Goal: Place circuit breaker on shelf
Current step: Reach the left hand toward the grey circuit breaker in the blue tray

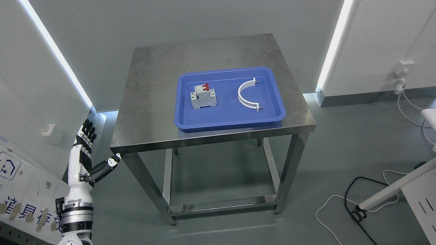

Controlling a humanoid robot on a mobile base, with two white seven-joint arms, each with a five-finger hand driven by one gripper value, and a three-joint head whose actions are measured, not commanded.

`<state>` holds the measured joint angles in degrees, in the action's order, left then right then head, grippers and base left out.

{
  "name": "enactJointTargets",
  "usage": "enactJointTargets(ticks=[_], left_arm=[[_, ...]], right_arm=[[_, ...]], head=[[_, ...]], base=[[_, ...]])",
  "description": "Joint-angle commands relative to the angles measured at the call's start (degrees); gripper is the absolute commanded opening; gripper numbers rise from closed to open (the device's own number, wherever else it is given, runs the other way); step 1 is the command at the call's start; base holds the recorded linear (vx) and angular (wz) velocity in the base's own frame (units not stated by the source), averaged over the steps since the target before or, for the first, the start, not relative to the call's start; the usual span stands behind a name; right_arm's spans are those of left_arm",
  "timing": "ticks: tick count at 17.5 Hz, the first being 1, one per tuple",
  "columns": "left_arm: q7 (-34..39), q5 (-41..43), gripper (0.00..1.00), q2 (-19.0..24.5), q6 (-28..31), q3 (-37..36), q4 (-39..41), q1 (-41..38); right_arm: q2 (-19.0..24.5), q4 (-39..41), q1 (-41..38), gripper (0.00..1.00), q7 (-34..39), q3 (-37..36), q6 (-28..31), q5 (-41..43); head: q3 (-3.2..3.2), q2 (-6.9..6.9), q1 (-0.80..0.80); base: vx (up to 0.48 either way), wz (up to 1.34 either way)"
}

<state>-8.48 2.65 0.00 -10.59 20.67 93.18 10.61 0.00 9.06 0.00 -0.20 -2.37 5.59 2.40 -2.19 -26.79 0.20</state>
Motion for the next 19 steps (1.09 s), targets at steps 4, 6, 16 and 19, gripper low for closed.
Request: enactJointTargets(ticks=[4,6,16,19], left_arm=[[-0.05,0.07,1.00,1.00,-0.04,-1.85,0.08,2.12],[-0.40,0.42,1.00,1.00,0.48,-5.09,-0.27,7.73],[-31.49,27.38,0.95,9.84,0.75,-19.87,-20.39,33.77],[-37.04,29.34,0.93,10.02,1.53,-21.46,-22.77,34.83]], right_arm=[[-1.00,0.08,-0.88,1.00,0.02,0.00,-2.87,-0.03],[-1.00,-0.01,-0.88,1.00,0.02,0.00,-2.87,0.06],[-1.00,-0.01,-0.88,1.00,0.02,0.00,-2.87,-0.03],[-1.00,-0.01,-0.88,1.00,0.02,0.00,-2.87,0.06]], head=[[0.00,0.00,0.00],[0.00,0.00,0.00],[0.00,0.00,0.00],[0.00,0.00,0.00]], base=[[0.000,0.00],[0.000,0.00],[0.072,-0.06],[0.162,-0.14]])
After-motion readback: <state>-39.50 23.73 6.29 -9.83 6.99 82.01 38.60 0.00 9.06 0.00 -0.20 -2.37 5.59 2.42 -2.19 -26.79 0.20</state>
